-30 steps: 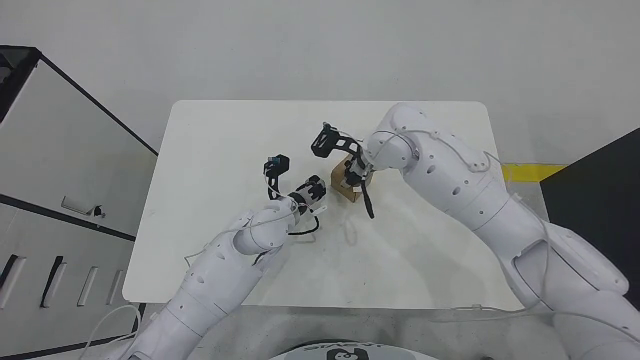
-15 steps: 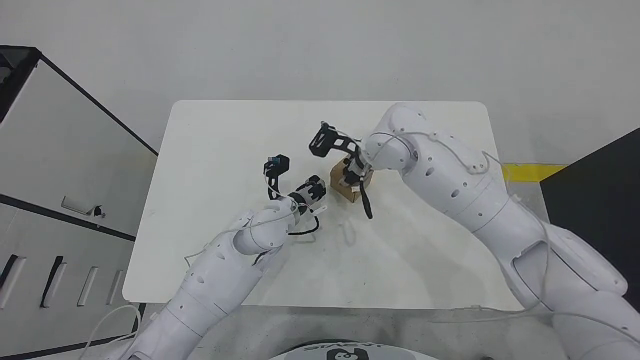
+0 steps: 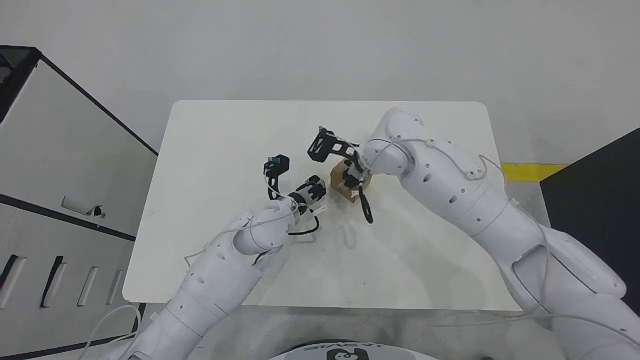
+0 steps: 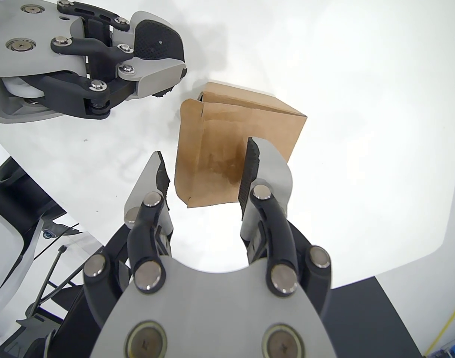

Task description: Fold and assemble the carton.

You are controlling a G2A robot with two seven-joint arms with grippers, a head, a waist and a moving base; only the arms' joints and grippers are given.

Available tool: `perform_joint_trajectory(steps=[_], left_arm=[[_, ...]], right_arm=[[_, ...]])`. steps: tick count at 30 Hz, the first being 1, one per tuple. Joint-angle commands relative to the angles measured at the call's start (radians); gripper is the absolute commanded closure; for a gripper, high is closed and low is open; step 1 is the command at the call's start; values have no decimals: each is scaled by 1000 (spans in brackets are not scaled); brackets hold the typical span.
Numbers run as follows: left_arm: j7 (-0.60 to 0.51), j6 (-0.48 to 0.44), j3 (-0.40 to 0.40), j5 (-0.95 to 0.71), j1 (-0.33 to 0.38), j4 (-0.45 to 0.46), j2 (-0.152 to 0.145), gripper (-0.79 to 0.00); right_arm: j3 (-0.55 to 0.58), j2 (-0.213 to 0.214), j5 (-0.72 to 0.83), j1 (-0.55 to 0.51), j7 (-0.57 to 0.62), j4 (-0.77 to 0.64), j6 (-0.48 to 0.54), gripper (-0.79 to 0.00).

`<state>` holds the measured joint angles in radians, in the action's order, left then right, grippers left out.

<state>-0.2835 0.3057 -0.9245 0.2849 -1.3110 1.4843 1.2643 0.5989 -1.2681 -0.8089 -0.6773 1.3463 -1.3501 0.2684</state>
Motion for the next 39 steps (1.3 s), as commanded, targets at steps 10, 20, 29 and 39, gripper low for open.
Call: perform_joint_trajectory(steps=[10, 20, 29, 39], left_arm=[[0, 0, 0, 0, 0, 0, 0, 0], [0, 0, 0, 0, 0, 0, 0, 0], [0, 0, 0, 0, 0, 0, 0, 0], [0, 0, 0, 0, 0, 0, 0, 0]], right_arm=[[6, -4, -17, -2, -9, 10, -4, -299], [7, -6, -38, -7, -2, -11, -1, -440], [5, -10, -56, -12, -6, -13, 1, -453], [7, -14, -71, -17, -8, -14, -1, -474]])
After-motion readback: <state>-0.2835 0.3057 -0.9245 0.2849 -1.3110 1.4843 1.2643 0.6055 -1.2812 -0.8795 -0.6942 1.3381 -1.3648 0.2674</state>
